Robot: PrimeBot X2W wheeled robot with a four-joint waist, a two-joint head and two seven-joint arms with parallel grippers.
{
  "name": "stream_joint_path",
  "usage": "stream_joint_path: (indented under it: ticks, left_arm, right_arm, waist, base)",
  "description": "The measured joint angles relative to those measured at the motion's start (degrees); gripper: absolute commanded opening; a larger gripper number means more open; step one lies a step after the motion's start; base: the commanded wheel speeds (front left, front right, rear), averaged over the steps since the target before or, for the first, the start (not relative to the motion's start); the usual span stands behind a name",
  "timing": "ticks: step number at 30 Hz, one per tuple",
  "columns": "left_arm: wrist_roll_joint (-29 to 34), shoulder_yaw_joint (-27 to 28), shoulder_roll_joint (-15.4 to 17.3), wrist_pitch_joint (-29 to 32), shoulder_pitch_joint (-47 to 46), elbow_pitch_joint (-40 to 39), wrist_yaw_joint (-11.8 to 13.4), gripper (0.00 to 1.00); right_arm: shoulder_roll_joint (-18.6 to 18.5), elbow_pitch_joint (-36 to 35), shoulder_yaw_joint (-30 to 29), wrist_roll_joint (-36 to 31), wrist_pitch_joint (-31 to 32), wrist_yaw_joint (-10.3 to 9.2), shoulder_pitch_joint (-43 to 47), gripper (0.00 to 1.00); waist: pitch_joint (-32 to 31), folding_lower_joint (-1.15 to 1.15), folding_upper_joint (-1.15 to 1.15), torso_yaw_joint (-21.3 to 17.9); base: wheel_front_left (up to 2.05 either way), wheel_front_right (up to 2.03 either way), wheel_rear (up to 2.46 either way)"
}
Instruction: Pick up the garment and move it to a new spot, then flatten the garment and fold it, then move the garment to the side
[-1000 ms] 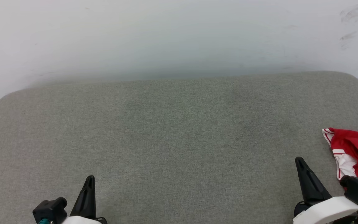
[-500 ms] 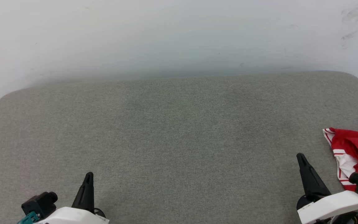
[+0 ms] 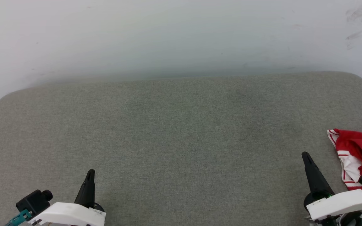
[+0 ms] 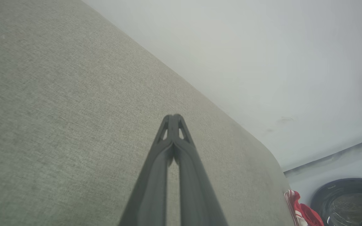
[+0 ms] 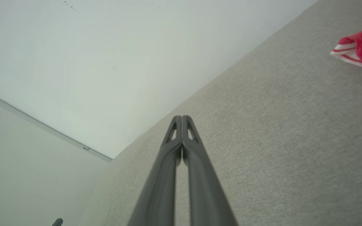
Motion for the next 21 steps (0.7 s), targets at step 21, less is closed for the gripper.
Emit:
stream_joint_path:
  ticks: [21]
  left_arm:
    - [-13.2, 2.8, -1.8, 3.6, -2.5, 2.1, -2.5, 0.0]
  right_arm:
    - [-0.1, 3.2, -0.9, 14.7, 0.8, 0.0, -2.1, 0.0]
  waist:
    - [0.2, 0.0, 0.0, 0.2]
  base:
    - [0.0, 0.0, 0.0]
